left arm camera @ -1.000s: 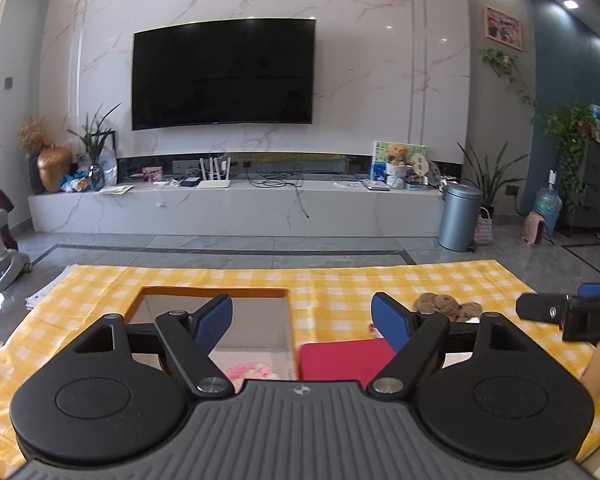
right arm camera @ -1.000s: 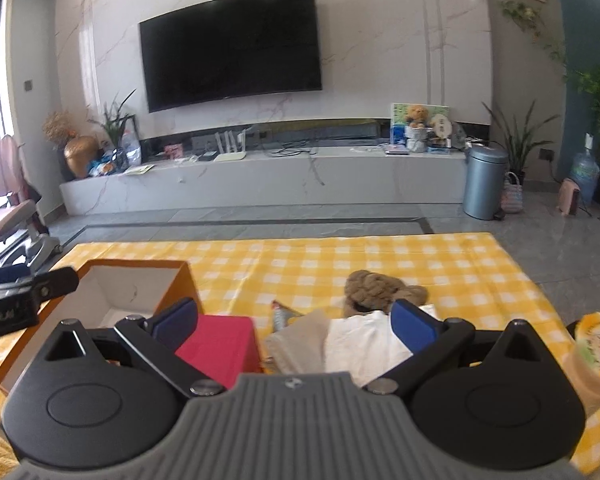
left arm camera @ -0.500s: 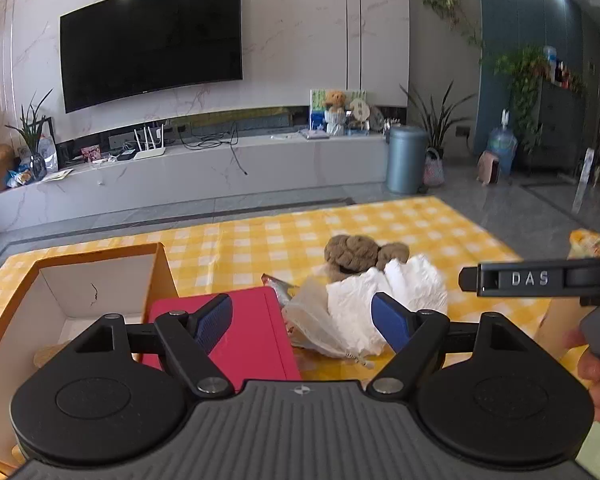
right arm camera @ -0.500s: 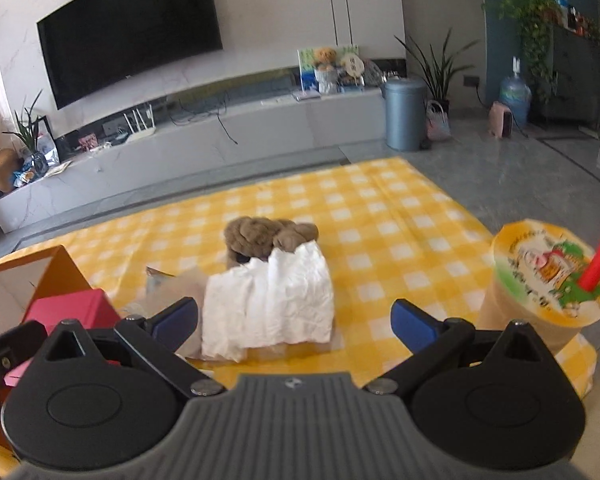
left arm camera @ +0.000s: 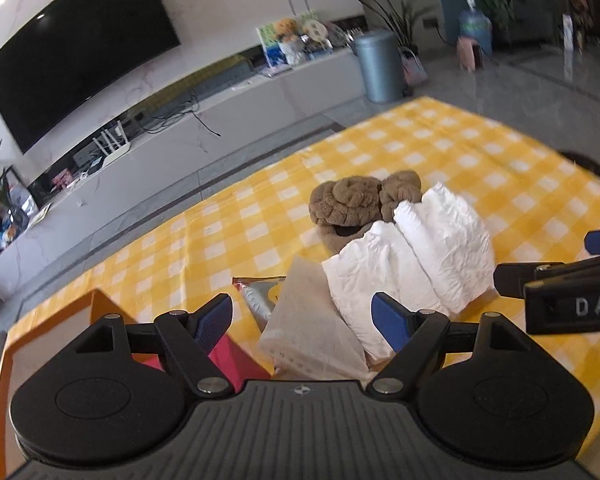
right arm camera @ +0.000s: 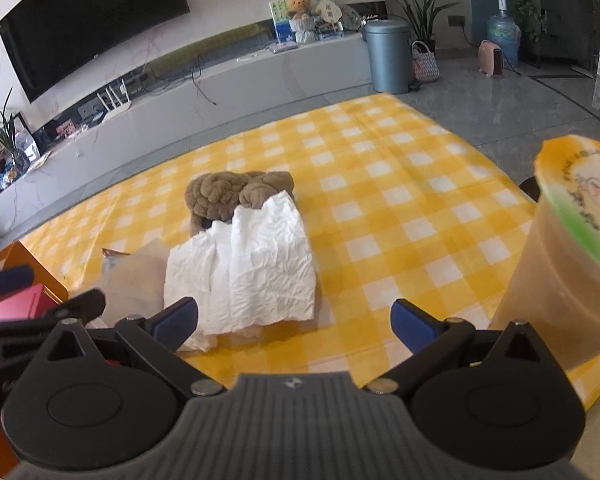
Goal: Organize soft objects
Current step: 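Move both tools back toward the white cloth and mesh bag on the table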
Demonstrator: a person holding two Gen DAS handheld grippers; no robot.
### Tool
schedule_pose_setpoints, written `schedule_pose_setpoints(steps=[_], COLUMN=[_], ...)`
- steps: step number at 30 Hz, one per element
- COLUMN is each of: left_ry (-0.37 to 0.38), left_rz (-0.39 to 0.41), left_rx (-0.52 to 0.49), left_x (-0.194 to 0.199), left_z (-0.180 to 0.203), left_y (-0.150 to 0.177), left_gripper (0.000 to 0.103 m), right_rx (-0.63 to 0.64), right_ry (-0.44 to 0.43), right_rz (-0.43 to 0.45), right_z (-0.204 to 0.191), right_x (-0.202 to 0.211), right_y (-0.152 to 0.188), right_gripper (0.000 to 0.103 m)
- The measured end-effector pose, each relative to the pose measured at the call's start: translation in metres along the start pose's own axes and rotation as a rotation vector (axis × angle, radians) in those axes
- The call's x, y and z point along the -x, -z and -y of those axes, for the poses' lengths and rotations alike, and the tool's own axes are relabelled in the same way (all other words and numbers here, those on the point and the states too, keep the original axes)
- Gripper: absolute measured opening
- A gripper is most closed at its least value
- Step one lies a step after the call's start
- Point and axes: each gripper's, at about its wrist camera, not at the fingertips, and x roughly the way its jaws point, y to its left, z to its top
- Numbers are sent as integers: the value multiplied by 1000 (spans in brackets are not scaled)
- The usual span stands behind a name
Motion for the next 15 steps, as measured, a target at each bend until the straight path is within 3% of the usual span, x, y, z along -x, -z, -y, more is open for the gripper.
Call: schedule_pose_setpoints(steps=[5, 7, 9, 11, 15], left_ry=[-2, -11, -4, 10, -25], left_rz=[-110, -154, -221, -258, -257], left_rx=[-85, -124, -104, -74, -117], left_x=[-40, -52, -61, -63, -60], left_z=[9, 12, 10, 6, 7], left_y=[-7, -5, -5, -7, -7], left_gripper=[90, 81, 53, 44, 2], right_rx=[0, -1, 0, -4, -2], right_ry=[2, 4, 10, 13, 12], right_rz=[-36, -37, -36, -37, -47], right_z=[2, 1, 0, -3, -8], right_x=[-15, -15, -15, -17, -20], right_y=[-2, -1, -3, -4, -6], right_gripper=[100, 100, 100, 101, 101])
